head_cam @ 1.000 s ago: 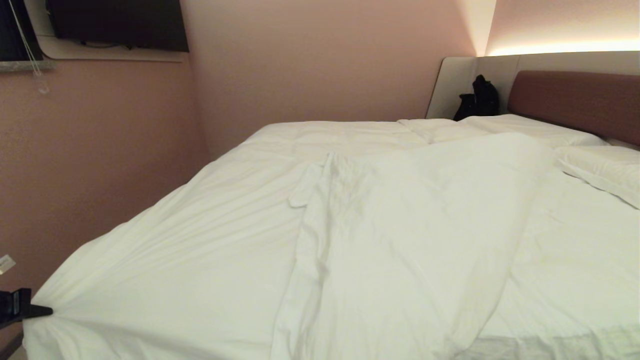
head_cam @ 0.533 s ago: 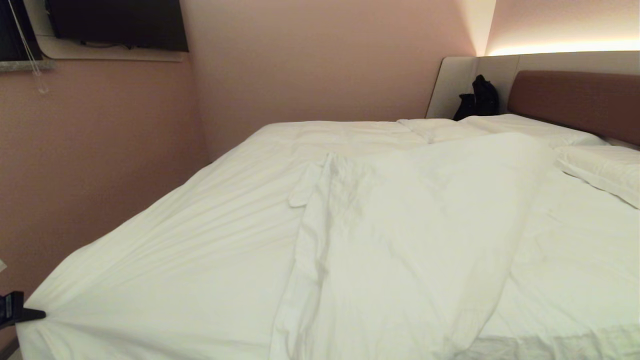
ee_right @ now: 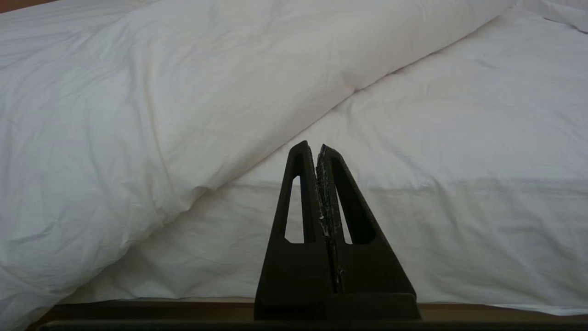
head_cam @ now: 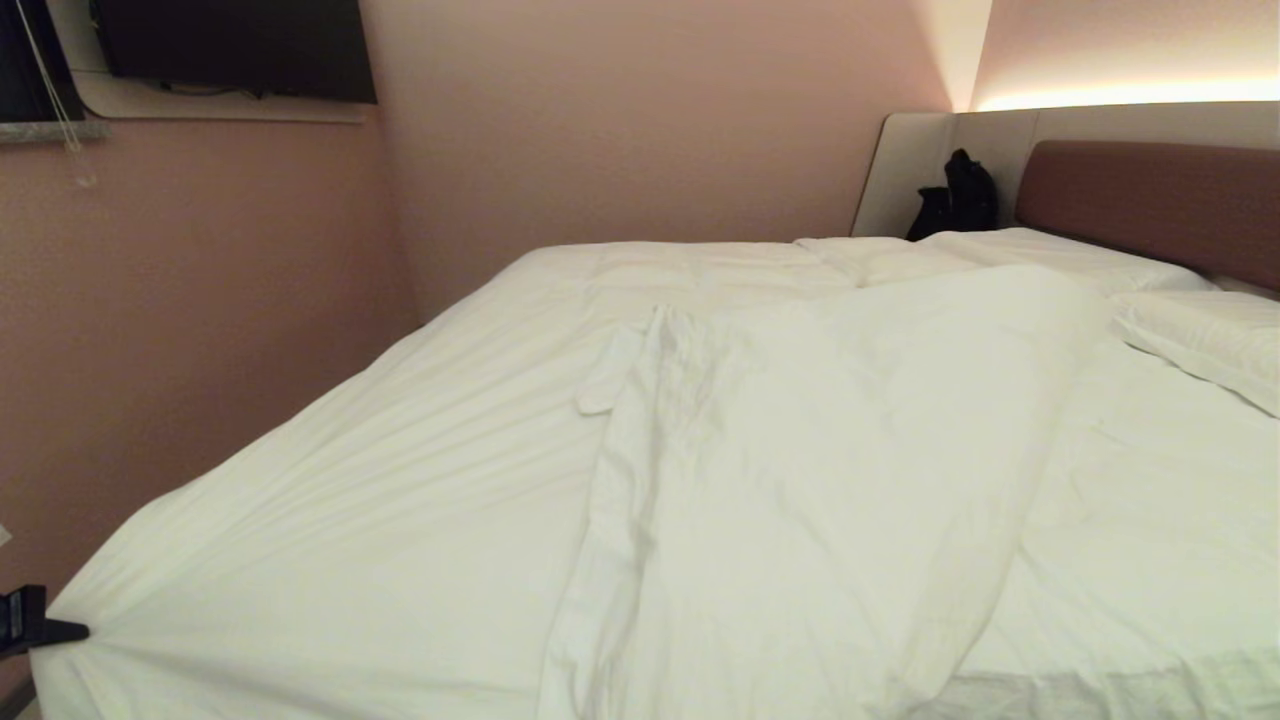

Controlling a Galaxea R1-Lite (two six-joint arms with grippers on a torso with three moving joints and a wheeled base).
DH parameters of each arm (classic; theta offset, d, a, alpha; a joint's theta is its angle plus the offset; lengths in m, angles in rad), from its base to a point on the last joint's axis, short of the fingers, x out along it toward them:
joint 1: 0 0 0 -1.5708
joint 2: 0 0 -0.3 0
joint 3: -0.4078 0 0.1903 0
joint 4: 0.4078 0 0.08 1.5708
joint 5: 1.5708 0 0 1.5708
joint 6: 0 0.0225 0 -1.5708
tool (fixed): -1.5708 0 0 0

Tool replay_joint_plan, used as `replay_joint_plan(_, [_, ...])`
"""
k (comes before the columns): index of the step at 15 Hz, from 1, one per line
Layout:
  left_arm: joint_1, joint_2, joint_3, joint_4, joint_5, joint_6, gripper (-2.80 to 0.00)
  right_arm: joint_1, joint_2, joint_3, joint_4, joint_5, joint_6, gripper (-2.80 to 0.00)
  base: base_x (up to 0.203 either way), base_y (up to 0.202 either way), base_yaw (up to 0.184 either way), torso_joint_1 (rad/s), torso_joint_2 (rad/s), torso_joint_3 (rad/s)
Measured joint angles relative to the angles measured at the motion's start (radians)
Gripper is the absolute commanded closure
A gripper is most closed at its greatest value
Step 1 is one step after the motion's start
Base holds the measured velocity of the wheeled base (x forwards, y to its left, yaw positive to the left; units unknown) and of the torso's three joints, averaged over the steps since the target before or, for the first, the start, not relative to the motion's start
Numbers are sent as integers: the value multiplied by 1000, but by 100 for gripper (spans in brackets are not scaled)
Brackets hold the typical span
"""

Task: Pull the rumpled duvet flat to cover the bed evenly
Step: Flatten the corners of the folded blanket

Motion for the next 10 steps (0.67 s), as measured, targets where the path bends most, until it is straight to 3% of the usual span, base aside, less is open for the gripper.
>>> replay_joint_plan(1, [0,1,0,0,0,0,-280,0,0,0,0,0,0,0,0,0,0,0,0,0])
replay_joint_plan(3, [11,2,0,-10,18,-1,-280,0,0,0,3,-1,1,0,0,0,0,0,0,0])
replay_joint_plan(10, [-2,-79,51,0,-38,2,-280,0,0,0,0,0,0,0,0,0,0,0,0,0])
